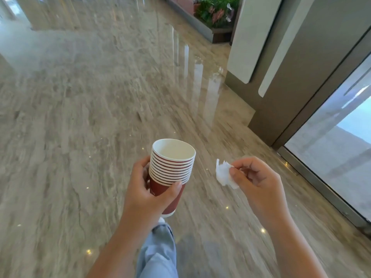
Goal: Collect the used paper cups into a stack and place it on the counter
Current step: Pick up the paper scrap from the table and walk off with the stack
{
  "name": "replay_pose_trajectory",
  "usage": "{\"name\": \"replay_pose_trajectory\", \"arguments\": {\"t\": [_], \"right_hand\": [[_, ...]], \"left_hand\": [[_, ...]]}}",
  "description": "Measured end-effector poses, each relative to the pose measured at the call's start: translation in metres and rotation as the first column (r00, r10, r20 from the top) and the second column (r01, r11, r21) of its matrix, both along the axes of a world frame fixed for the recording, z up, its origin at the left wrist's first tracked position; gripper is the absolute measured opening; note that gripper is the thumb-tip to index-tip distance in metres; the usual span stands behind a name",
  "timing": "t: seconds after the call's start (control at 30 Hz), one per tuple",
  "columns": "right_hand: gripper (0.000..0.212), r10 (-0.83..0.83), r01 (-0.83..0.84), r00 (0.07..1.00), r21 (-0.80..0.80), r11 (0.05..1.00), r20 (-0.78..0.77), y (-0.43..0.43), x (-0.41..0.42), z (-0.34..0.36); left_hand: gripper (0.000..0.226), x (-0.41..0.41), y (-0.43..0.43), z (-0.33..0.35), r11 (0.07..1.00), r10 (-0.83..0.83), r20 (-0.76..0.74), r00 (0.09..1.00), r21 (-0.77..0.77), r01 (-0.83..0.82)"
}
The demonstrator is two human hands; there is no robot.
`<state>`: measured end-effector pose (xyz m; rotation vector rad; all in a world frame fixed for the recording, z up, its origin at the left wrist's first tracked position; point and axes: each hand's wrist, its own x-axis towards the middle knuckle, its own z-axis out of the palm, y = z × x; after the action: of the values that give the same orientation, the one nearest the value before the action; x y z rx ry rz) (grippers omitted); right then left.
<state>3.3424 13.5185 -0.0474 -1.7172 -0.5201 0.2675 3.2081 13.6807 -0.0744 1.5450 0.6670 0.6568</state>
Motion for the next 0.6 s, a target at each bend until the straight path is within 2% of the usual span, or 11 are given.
{"name": "replay_pose_trajectory", "arguments": {"t": [0.27, 0.43, 0.6], "right_hand": [[0.025, 0.026, -0.026, 1.0, 0.01, 1.0, 0.017, 0.17, 0.118, 0.014], [0.027, 0.076, -0.079, 0.996, 0.037, 0.996, 0.056, 0.26, 0.186, 0.031], [0.028, 0.063, -0.063, 0.998, 0.02, 0.998, 0.0, 0.309, 0.251, 0.019]], "left_hand": [[0.066, 0.123, 0.159, -0.002, 1.0, -0.002, 0.019, 1.0, 0.009, 0.002], [0.061, 0.197, 0.238, 0.013, 0.993, -0.033, 0.006, 0.999, 0.113, 0.032], [0.061, 0.265, 0.29, 0.009, 0.998, -0.056, 0.019, 0.998, 0.035, 0.055]]}}
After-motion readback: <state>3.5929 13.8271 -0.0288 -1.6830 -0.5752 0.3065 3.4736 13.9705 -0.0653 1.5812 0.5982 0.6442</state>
